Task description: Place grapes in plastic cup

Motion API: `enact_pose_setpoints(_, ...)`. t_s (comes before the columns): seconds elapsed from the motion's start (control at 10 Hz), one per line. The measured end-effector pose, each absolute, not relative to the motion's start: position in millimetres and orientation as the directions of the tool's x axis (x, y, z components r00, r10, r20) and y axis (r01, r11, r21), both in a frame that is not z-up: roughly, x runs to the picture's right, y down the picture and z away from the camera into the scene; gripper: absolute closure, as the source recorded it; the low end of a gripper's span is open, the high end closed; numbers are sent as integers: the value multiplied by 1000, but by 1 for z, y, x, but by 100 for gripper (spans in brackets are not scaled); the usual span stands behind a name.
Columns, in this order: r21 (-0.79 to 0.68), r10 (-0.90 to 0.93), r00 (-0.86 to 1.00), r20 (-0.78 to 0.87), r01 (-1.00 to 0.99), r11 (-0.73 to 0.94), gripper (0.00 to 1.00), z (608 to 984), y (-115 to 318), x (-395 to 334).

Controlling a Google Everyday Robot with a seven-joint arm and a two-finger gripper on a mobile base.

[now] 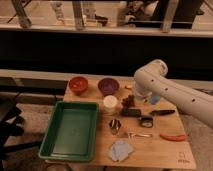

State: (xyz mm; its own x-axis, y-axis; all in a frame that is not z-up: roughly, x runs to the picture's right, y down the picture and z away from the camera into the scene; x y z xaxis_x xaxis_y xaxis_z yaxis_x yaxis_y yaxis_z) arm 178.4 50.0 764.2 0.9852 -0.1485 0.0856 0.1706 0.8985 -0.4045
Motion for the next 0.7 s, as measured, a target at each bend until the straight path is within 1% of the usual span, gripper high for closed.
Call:
enact_pose_setpoints(0.4,-402,-113,993,18,111,909,100,783,32,202)
enact_pose_setpoints(0.7,-396,-91,996,-11,80,915,100,790,24,214)
